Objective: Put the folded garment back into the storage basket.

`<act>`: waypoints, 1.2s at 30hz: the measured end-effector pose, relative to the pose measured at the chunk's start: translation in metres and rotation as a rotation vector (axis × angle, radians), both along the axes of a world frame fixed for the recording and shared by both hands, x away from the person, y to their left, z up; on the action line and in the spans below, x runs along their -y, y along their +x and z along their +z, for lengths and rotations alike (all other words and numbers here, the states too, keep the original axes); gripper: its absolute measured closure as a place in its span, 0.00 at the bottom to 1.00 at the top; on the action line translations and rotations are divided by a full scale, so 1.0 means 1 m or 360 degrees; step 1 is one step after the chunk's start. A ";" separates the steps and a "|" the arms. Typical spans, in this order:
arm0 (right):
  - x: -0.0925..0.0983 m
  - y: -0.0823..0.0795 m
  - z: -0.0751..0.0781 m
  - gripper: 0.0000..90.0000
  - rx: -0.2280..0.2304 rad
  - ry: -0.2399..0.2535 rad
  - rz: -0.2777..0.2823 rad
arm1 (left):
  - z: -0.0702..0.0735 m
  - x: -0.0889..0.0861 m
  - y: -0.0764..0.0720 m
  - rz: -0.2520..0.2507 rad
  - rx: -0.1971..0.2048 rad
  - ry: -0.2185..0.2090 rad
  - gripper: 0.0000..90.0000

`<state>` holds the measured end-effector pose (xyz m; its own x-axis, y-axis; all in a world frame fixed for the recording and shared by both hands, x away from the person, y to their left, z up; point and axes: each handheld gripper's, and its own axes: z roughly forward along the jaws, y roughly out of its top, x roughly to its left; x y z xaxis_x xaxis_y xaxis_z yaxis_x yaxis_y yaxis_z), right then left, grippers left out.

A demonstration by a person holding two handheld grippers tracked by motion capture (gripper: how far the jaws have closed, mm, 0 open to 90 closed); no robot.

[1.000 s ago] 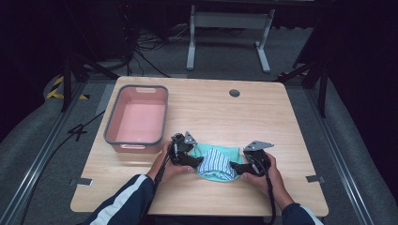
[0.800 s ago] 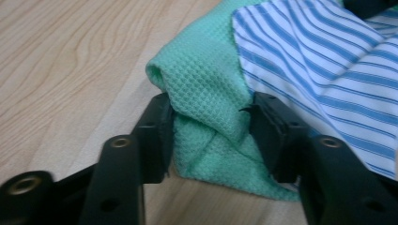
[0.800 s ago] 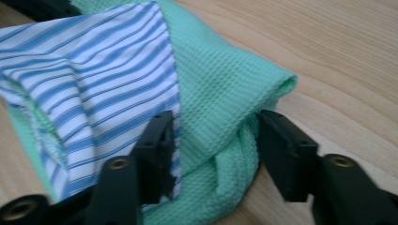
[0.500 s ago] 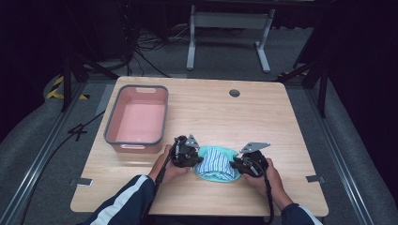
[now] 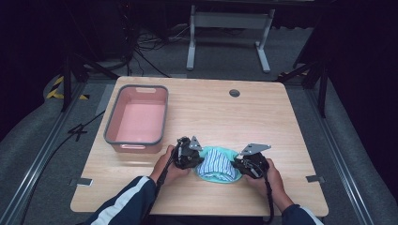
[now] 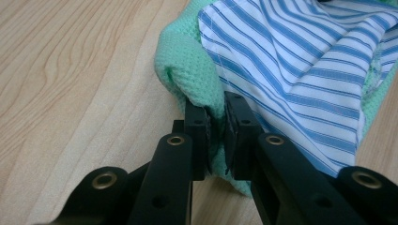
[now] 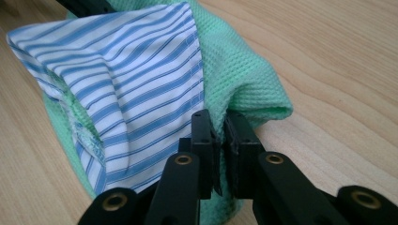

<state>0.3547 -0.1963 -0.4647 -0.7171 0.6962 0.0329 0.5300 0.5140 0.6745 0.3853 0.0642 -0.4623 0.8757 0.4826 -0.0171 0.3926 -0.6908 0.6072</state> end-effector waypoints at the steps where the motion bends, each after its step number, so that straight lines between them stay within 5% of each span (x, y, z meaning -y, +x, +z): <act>1: 0.000 0.000 0.001 0.92 0.0008 0.0008 0.0000 | 0.001 0.000 0.000 -0.0004 0.0004 0.0005 0.90; 36: 0.003 0.010 0.034 0.93 0.0098 0.0057 -0.0011 | 0.039 0.007 0.010 -0.0020 0.0094 -0.0012 0.91</act>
<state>0.3652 -0.1993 -0.4309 -0.7137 0.7003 0.0136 0.4901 0.4855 0.7239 0.3952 0.0576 -0.4234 0.8813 0.4716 0.0313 0.3471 -0.6907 0.6344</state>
